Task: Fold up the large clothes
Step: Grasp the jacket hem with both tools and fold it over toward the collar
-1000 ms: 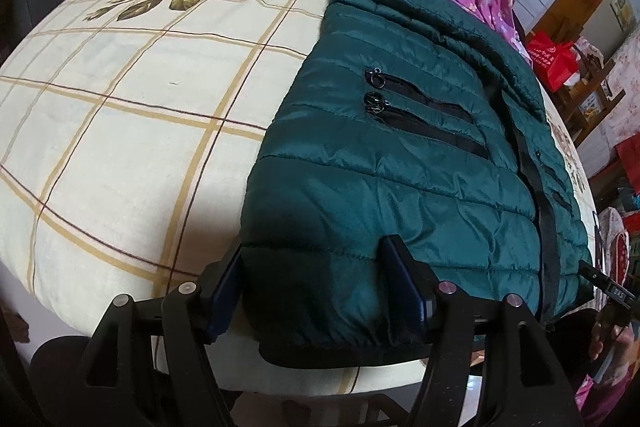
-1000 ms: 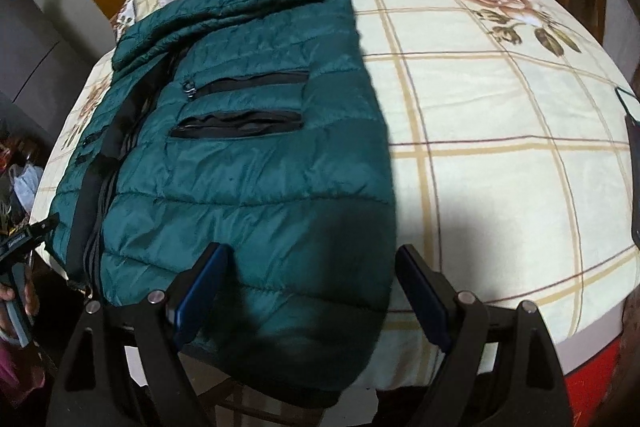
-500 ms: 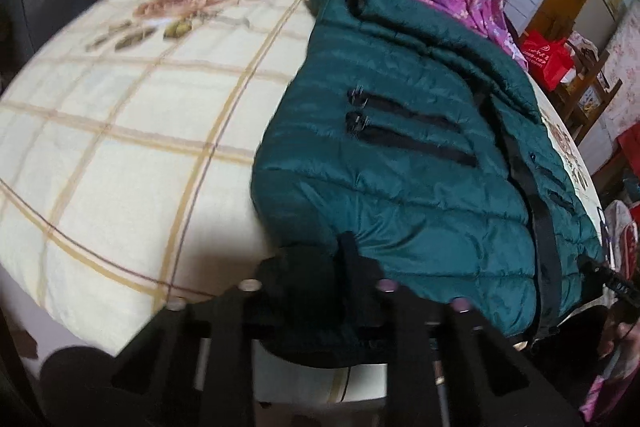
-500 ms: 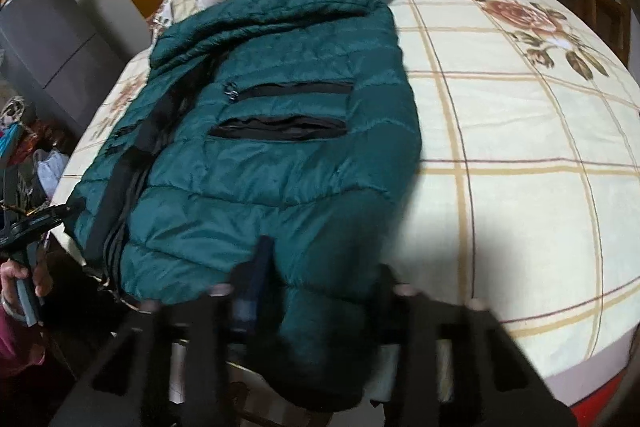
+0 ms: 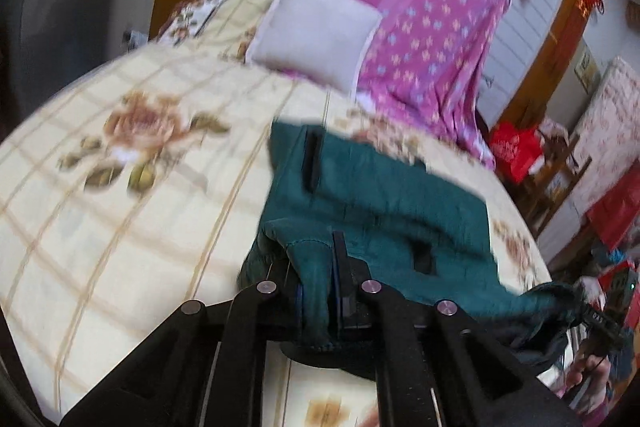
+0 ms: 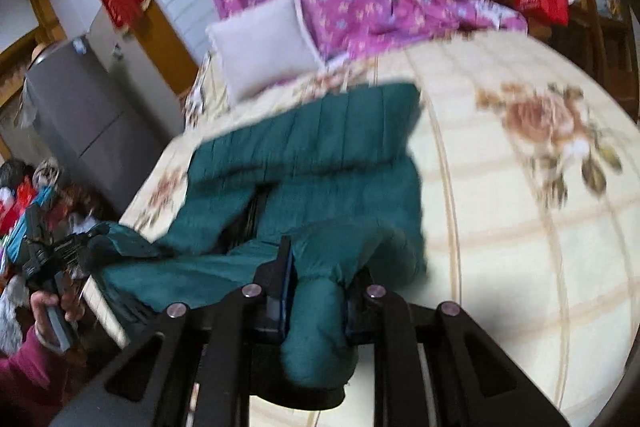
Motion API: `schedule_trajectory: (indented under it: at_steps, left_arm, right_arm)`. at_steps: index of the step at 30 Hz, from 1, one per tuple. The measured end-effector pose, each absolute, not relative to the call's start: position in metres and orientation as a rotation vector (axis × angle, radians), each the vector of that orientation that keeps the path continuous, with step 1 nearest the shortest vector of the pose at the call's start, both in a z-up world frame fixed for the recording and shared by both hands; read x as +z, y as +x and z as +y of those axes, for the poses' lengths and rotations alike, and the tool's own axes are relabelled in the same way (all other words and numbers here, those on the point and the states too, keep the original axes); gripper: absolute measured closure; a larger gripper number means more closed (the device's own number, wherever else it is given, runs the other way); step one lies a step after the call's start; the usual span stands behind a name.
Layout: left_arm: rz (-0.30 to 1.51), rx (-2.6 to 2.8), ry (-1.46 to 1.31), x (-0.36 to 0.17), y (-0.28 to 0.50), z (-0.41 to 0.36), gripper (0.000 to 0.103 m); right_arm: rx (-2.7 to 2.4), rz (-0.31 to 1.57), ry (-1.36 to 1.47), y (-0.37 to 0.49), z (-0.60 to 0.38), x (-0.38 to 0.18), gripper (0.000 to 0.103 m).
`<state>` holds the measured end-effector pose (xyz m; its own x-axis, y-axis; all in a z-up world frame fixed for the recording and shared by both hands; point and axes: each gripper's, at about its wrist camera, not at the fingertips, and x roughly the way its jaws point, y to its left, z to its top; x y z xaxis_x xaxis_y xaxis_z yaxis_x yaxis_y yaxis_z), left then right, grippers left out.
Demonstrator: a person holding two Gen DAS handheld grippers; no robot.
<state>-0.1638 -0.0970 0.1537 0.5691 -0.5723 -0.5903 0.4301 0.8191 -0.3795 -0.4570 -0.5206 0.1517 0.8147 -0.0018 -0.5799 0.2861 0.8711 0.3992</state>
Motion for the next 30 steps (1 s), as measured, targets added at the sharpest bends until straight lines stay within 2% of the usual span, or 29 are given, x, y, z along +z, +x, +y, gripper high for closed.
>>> schedule_trajectory:
  at_steps: [5,10,17,19,22,23,25,26,27,30]
  left_arm:
    - [0.732,-0.530,-0.211,0.167,-0.100,-0.144,0.103]
    - [0.728,-0.451,-0.212,0.151,-0.031,-0.184,0.103]
    - [0.770,-0.441,-0.195,0.103,0.019,-0.217,0.103]
    - [0.774,-0.506,-0.232,0.104,0.025,-0.210,0.103]
    - [0.767,-0.556,-0.267,0.121,0.025,-0.194,0.097]
    - [0.752,-0.560,-0.268,0.129,0.023,-0.189,0.094]
    - [0.712,-0.544,-0.263,0.145,0.016,-0.181,0.081]
    - [0.677,-0.526,-0.264,0.153,0.012,-0.176,0.071]
    - [0.641,-0.516,-0.269,0.161,0.007,-0.172,0.064]
    - [0.605,-0.514,-0.263,0.172,-0.008,-0.170,0.064]
  right_arm:
    - [-0.232,0.567,0.466,-0.383,-0.562,0.169,0.085]
    - [-0.292,0.557,0.491,-0.303,-0.605,0.167,0.085]
    - [-0.365,0.631,0.597,-0.226,-0.649,0.099,0.083]
    - [-0.356,0.621,0.640,-0.219,-0.656,0.083,0.079]
    - [-0.328,0.602,0.683,-0.223,-0.660,0.085,0.072]
    - [-0.318,0.593,0.690,-0.226,-0.660,0.088,0.065]
    - [-0.297,0.559,0.698,-0.234,-0.661,0.100,0.052]
    - [-0.291,0.547,0.697,-0.238,-0.661,0.106,0.043]
    - [-0.291,0.536,0.693,-0.241,-0.660,0.113,0.038]
    - [-0.326,0.489,0.632,-0.259,-0.648,0.137,0.035]
